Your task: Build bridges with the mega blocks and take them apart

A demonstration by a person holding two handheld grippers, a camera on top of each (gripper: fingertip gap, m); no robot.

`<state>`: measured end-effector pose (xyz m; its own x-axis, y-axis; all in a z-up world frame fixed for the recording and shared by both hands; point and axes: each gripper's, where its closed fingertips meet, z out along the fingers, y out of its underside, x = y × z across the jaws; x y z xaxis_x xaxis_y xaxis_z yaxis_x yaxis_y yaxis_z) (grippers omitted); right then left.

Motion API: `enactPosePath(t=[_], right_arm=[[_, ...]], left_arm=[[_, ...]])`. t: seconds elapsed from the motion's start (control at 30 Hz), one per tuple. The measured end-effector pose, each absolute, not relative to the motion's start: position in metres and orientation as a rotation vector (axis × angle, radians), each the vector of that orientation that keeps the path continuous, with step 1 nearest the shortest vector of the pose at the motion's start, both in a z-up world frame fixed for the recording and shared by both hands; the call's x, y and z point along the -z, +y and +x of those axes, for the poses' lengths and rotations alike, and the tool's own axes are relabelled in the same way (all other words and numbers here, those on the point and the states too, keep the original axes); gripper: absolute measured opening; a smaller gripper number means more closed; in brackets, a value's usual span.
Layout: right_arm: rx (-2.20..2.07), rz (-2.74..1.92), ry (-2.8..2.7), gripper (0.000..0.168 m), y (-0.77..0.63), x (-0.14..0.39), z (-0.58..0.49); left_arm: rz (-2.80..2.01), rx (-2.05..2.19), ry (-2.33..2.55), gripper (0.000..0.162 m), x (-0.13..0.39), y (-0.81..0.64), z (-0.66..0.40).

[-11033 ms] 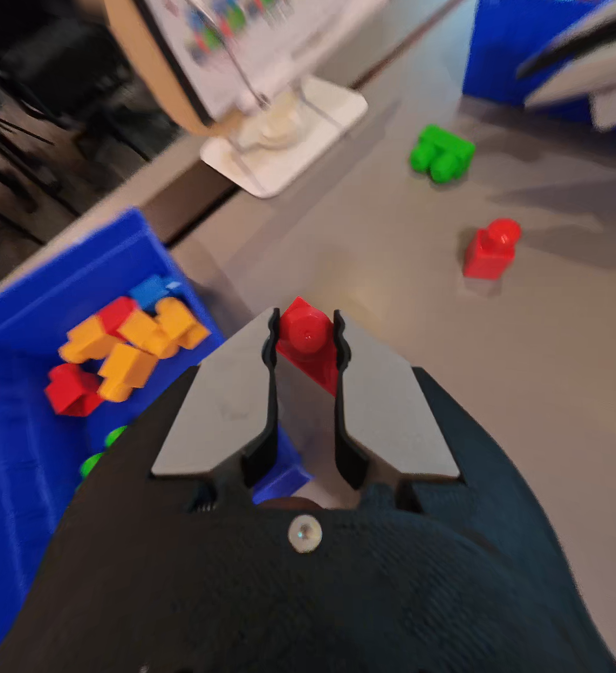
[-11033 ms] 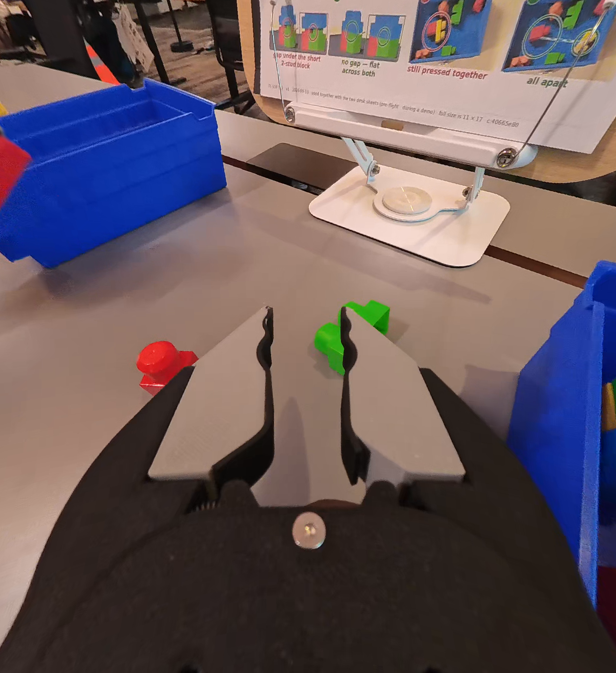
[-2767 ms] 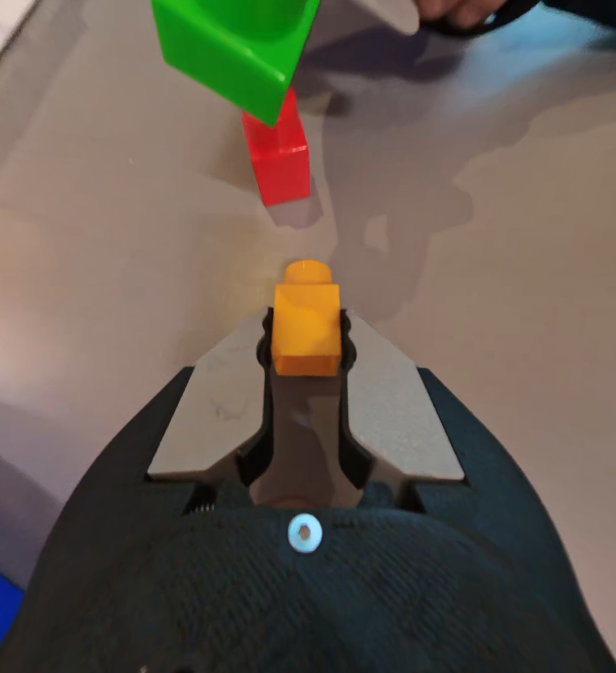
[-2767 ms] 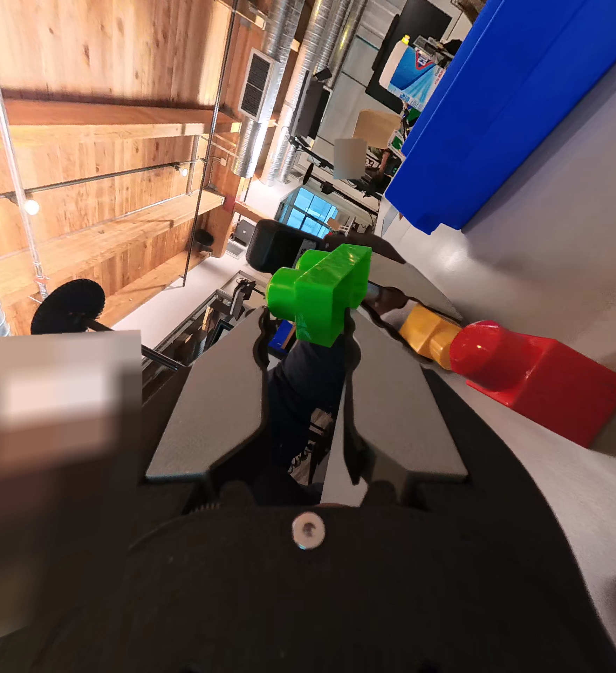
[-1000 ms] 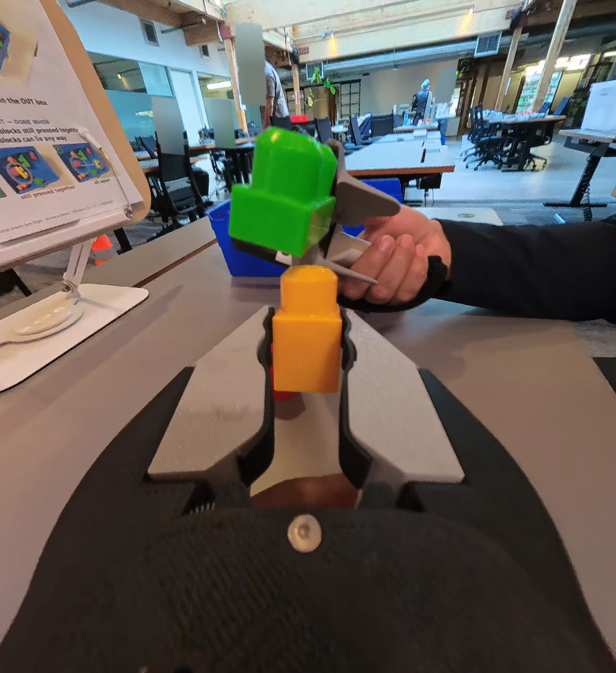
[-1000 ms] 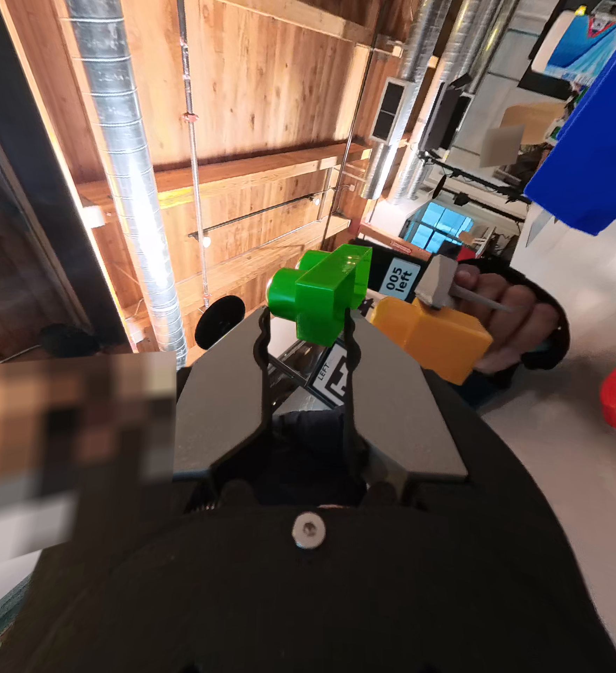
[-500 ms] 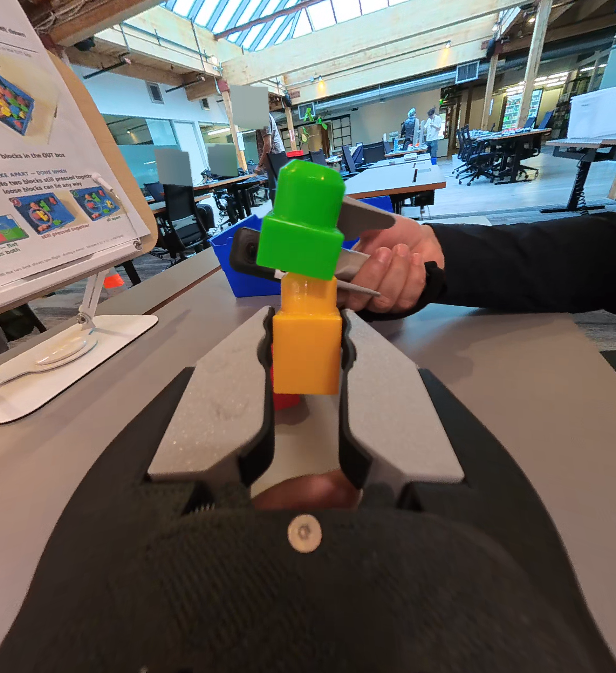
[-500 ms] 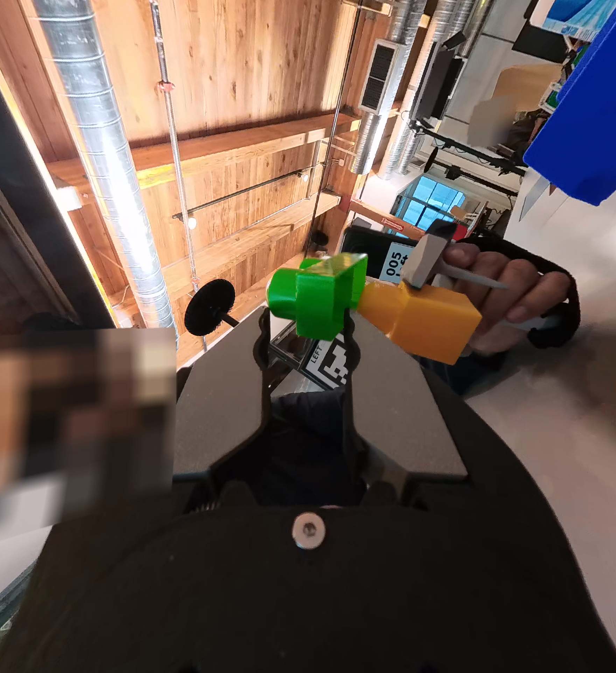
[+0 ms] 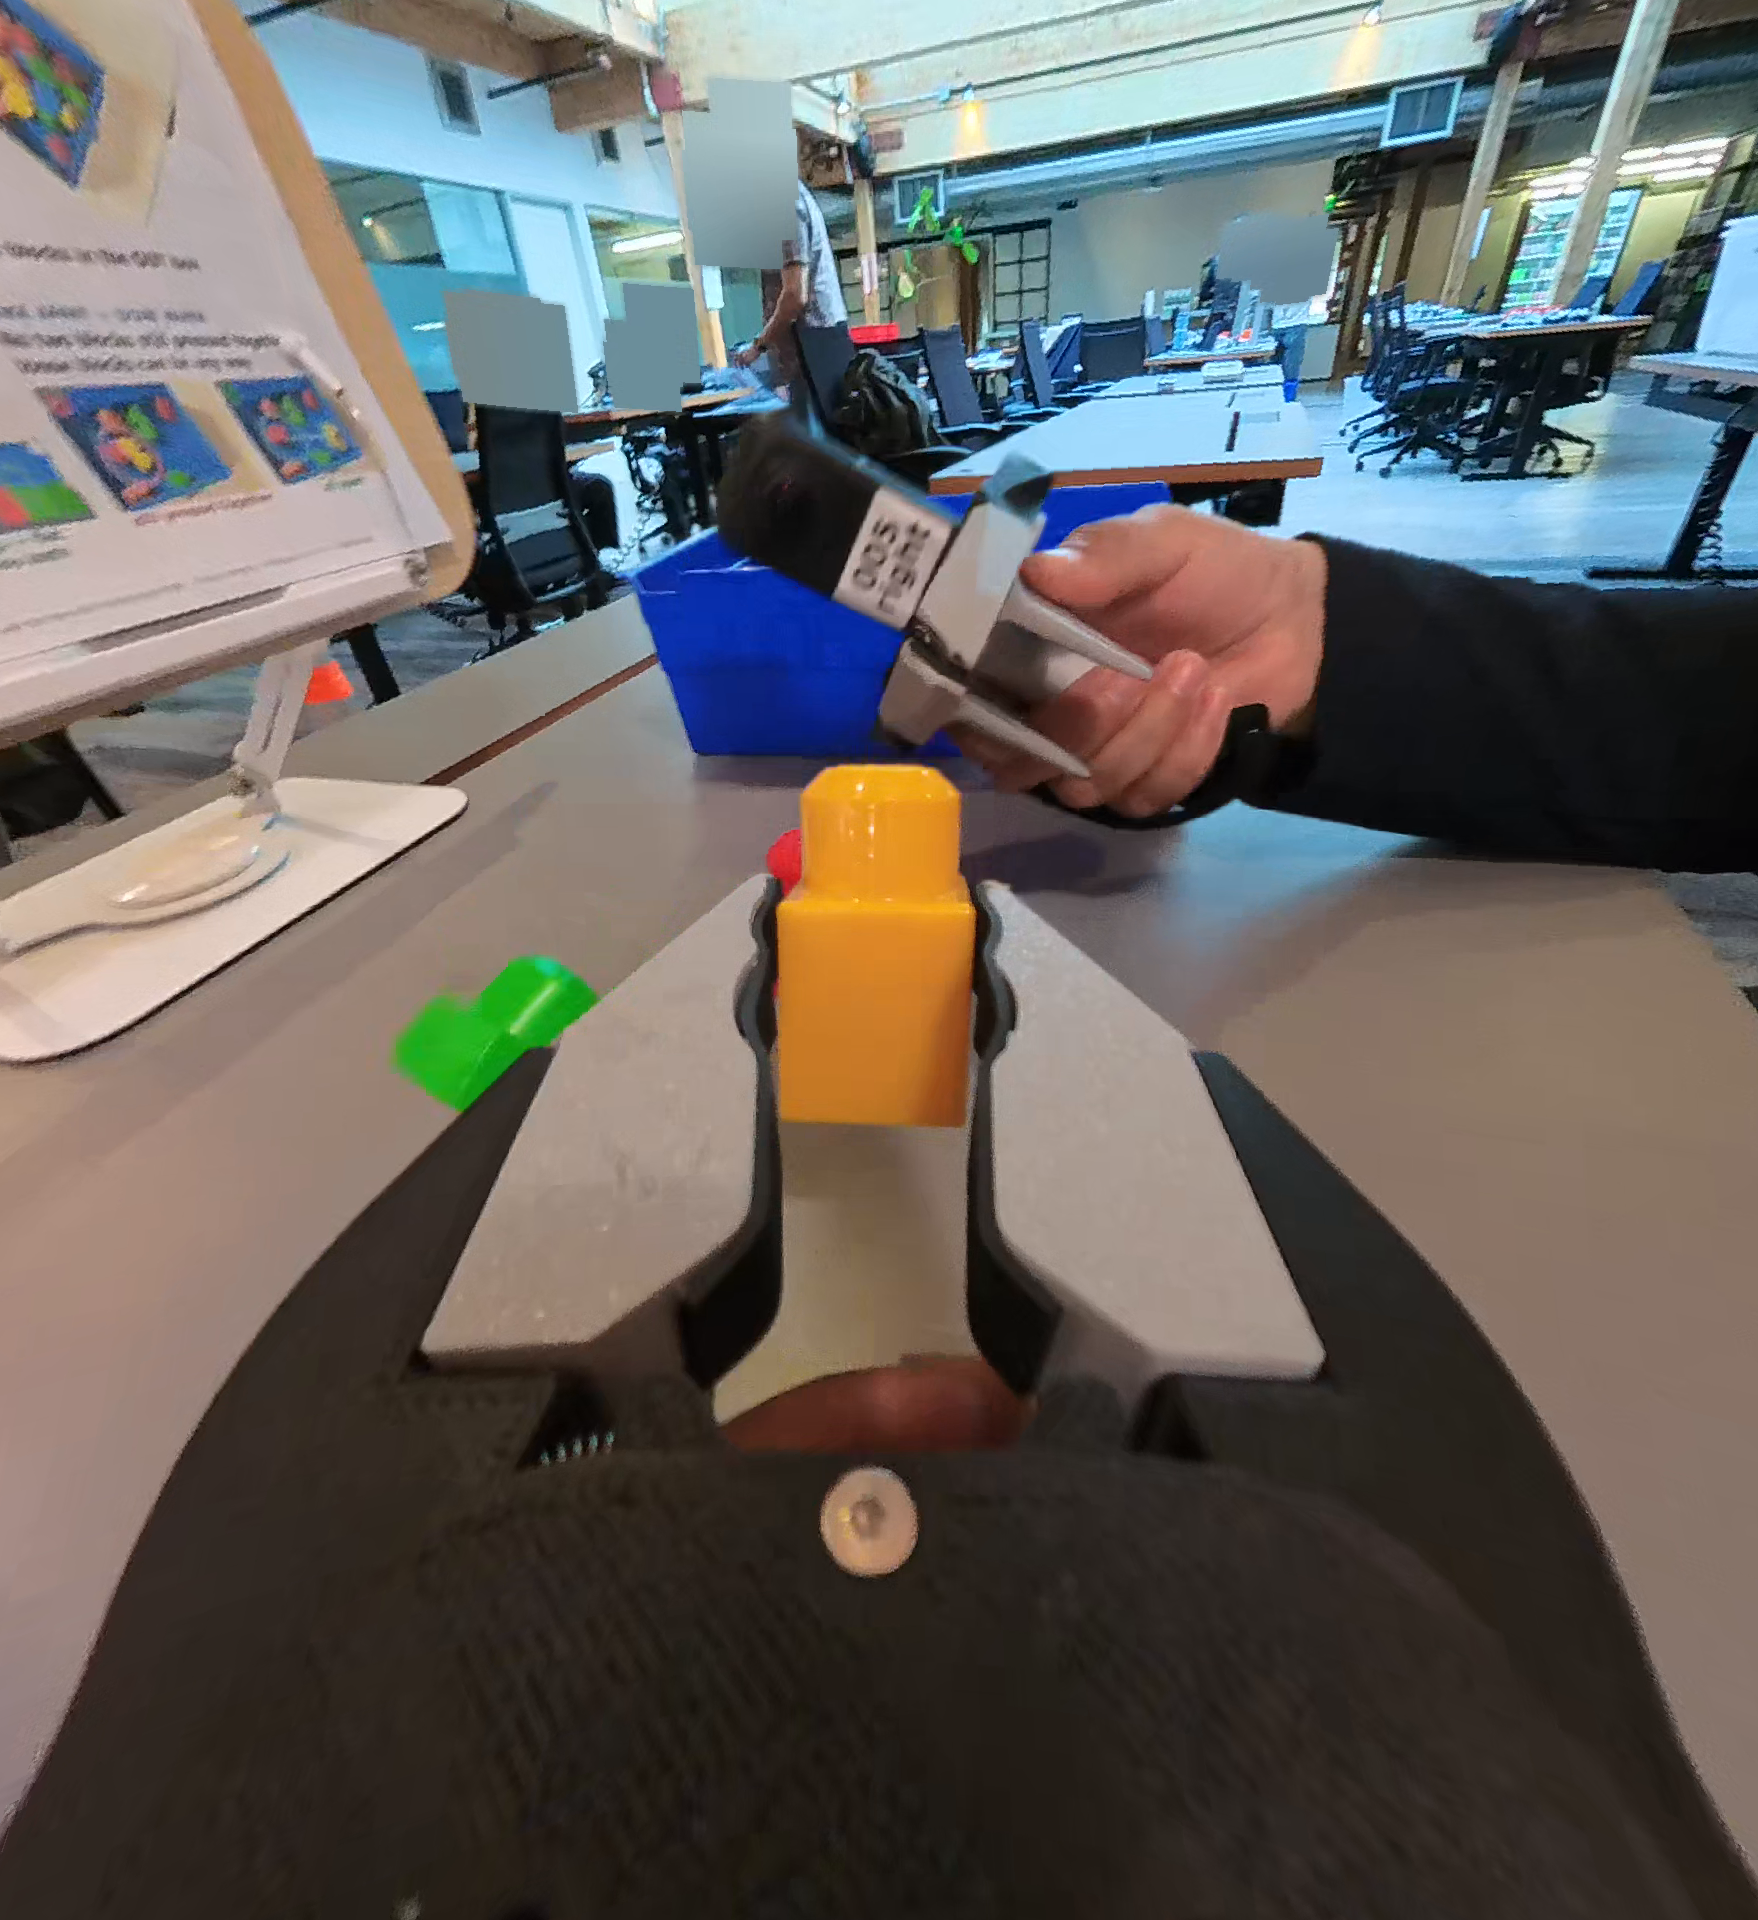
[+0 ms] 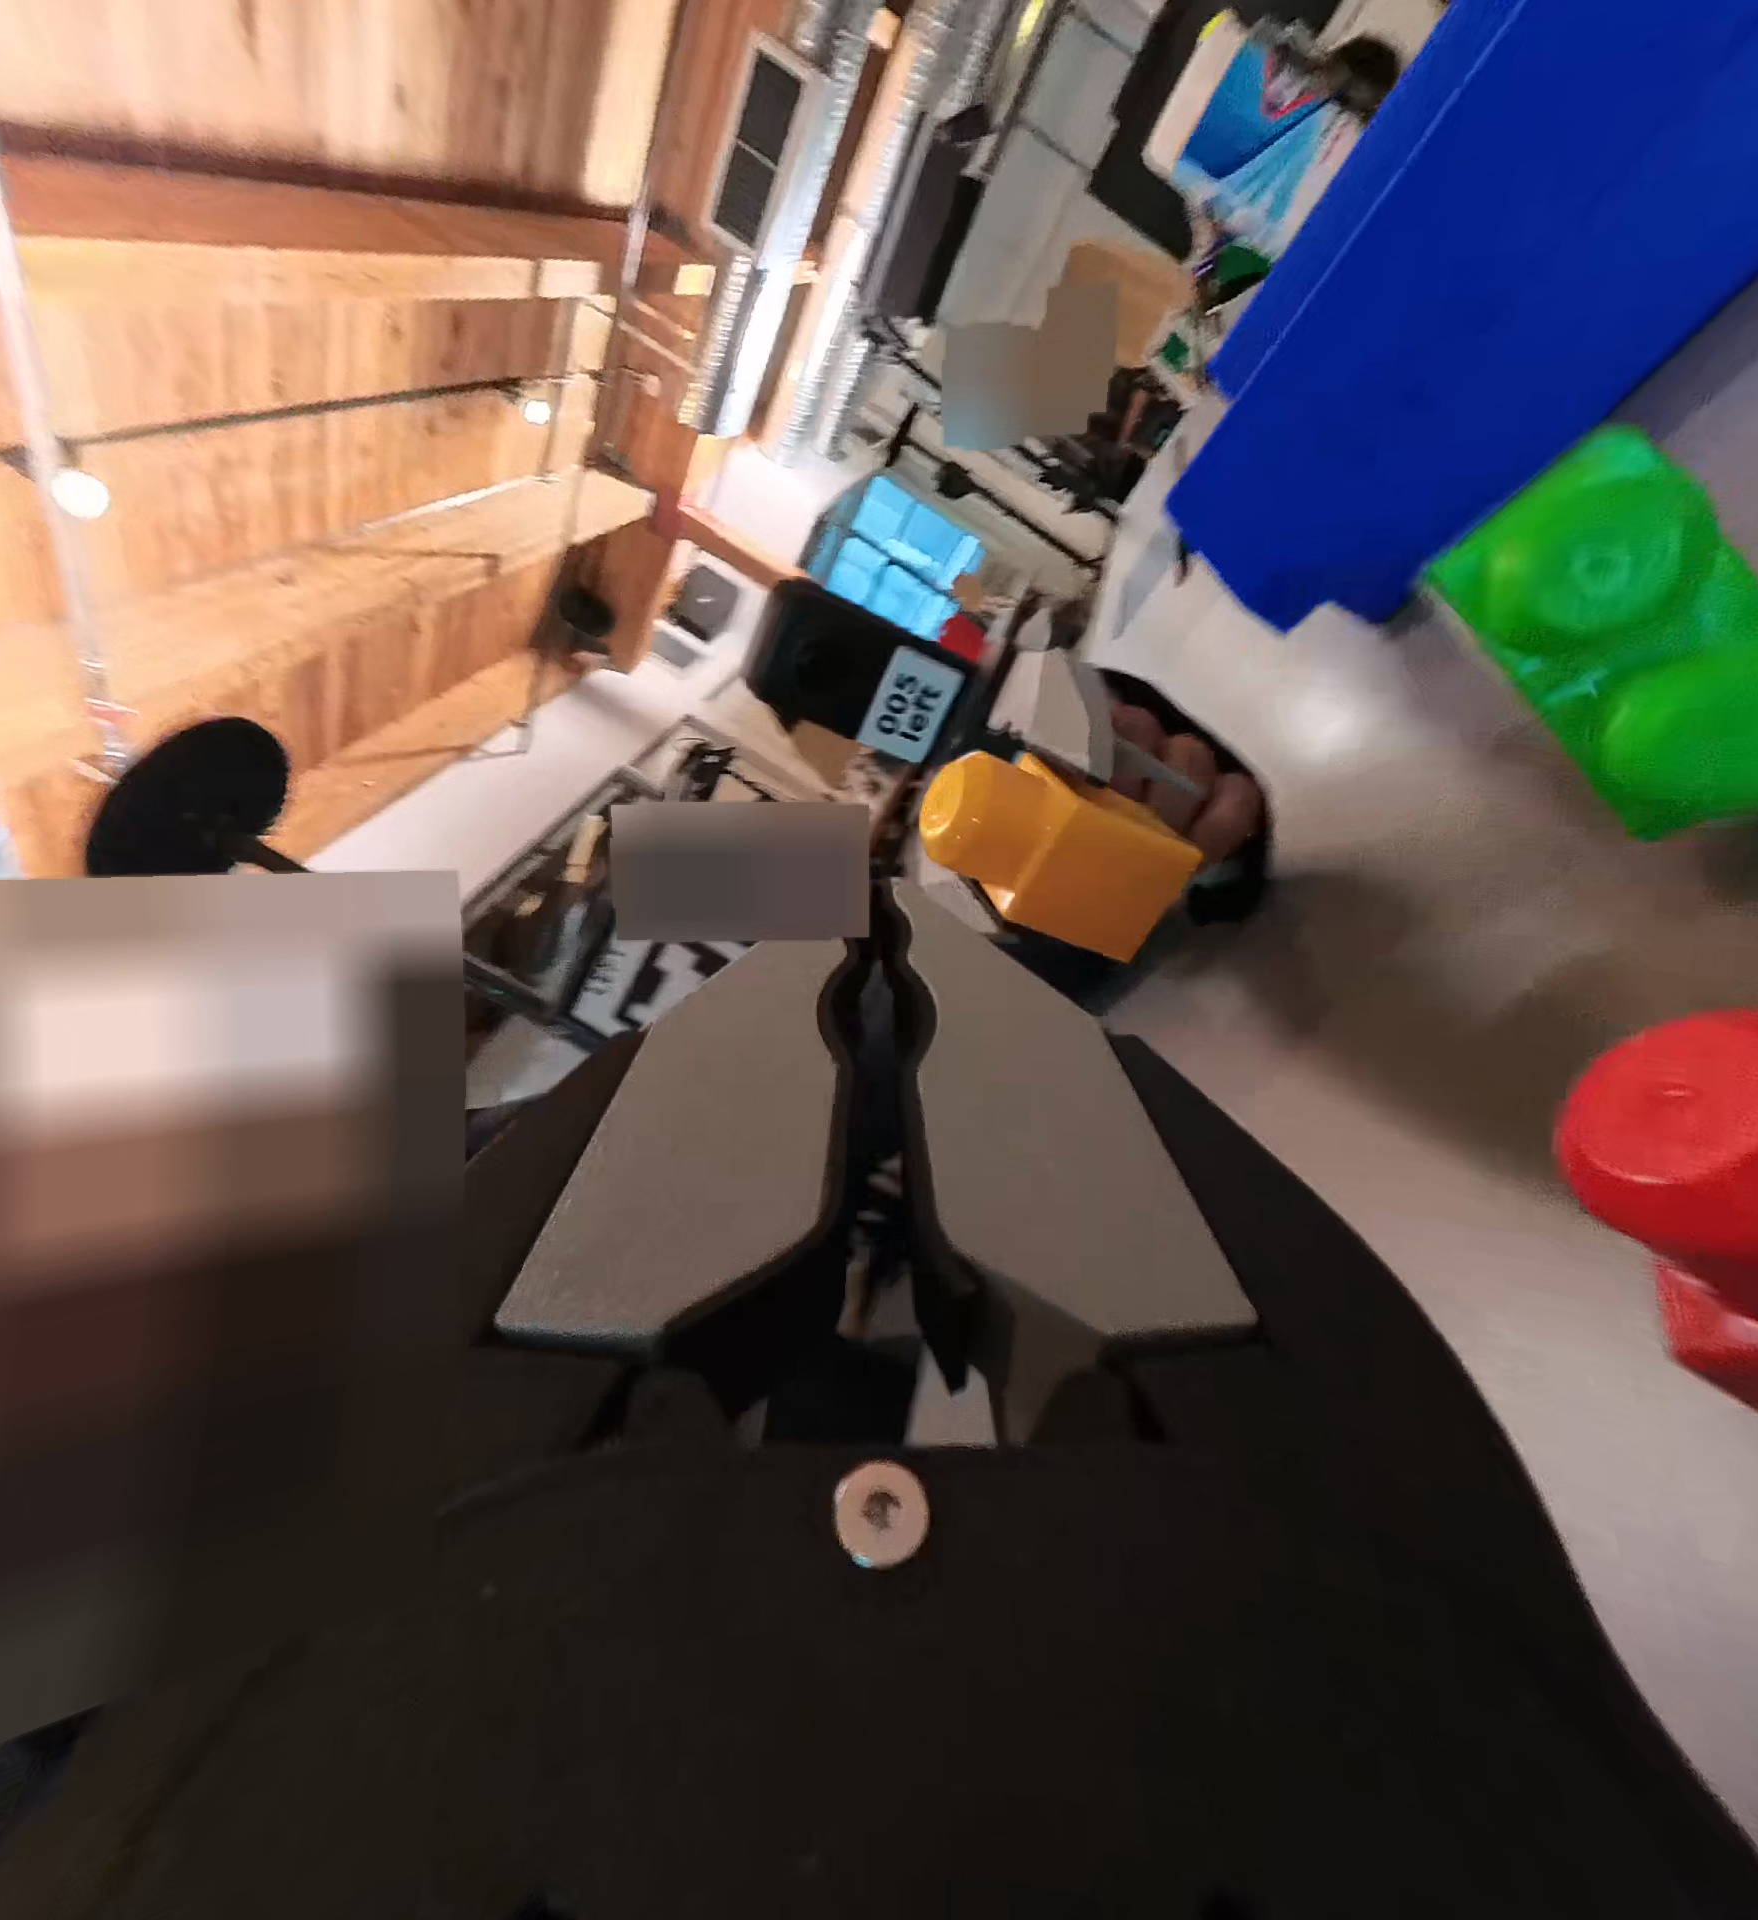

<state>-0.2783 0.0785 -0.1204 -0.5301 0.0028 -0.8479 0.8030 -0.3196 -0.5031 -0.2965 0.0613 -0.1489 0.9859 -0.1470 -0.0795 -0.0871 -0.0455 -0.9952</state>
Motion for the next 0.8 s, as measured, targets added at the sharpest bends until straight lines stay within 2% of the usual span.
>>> enactPosePath(t=[0.07,0.2,0.37,0.47,0.63,0.8], right_arm=[[1.905,1.176,1.541,0.000,0.089,0.132,-0.286],[1.833,1.479,1.896,0.019,0.111,0.162,-0.306],[1.760,1.582,2.175,0.030,0.111,0.174,-0.315],[1.819,1.443,2.208,0.029,0.084,0.161,-0.309],[2.022,0.948,2.021,0.036,0.032,0.122,-0.280],[2.113,0.852,2.330,0.039,0.021,0.129,-0.283]], left_arm=[[-1.621,0.054,0.141,0.033,0.149,0.057,-0.304],[-1.618,0.068,0.092,0.033,0.148,0.050,-0.311],[-1.599,0.072,0.080,0.033,0.145,0.044,-0.312],[-1.563,0.114,0.098,0.034,0.140,0.042,-0.306],[-1.404,0.284,0.066,0.034,0.117,0.038,-0.296],[-1.235,0.432,-0.011,0.033,0.092,0.026,-0.300]])
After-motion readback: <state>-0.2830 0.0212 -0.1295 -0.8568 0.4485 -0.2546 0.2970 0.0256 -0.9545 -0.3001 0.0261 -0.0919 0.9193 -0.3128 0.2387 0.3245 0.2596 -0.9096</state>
